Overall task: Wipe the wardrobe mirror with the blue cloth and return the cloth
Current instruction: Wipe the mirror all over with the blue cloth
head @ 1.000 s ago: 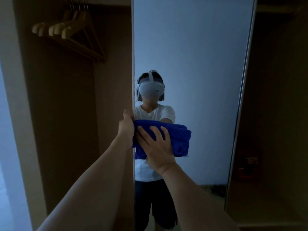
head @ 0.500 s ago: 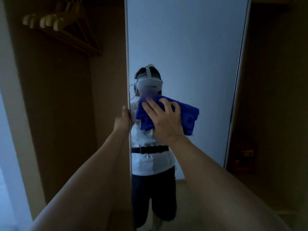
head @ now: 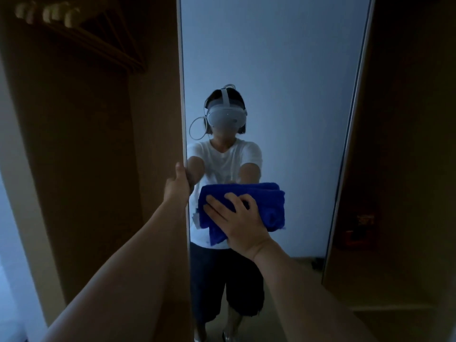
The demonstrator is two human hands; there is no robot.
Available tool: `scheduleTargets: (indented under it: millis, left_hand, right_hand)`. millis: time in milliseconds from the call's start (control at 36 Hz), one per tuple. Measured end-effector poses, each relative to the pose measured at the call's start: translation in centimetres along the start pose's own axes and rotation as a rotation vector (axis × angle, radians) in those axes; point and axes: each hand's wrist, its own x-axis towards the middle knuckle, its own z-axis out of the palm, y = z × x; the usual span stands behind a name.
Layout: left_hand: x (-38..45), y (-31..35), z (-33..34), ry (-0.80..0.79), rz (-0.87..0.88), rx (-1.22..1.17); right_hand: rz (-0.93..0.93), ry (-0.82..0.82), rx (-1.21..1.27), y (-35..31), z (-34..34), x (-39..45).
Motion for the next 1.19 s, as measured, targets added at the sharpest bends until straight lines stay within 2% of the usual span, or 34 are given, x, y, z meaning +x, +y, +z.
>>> scheduleTargets:
  millis: [111,250,389,611,750,889,972,1028,1111,1194]
  left_hand:
    - [0.0,-0.1,0.6,0.037,0.016,0.025]
    - [-0.4,-0.3,1.0,0.046,0.034,0.043]
    - [-0.3,-0.5,1.3,0.067,0.035,0.010]
    - [0.0,-0.6,1.6,0.122,0.016,-0.010]
    - [0.7,-0.7,1.8,0.131,0.011,-0.040]
    - [1.2,-0.2,2.2,0.141,-0.118,-0.104]
    - [1.4,-0.3,2.4,0.162,-0.079,-0.093]
    - [1.5,-0.7,2.1,0.185,-0.053,-0.049]
    - [1.4,-0.8,2.4,0.140,-0.036,-0.139]
    - [1.2,-0.8,2.4,0.217,-0.007,-0.037]
  right_hand:
    - [-0.085,0.007,-0.065,1.5,-0.7,0.5]
    - [0.074,0.088,-0.071,5.5,-3.1,3.2]
    - [0.136,0.157,-0.033,9.5,-5.0,4.9]
    - [0.268,0.190,0.074,7.7,-3.8,3.3]
    - [0.209,0.098,0.091,6.3,-2.4,0.3]
    - [0.141,0.081,0.076,6.6,-2.2,-1.2]
    - [0.108,0.080,0.053,7.9,-2.9,-0.9]
    - [0.172,0.125,0.054,9.0,-3.4,-0.4]
    - [0.297,0.161,0.059,10.8,-4.2,0.6]
    - [0.416,0.174,0.060,12.4,-4.8,1.4]
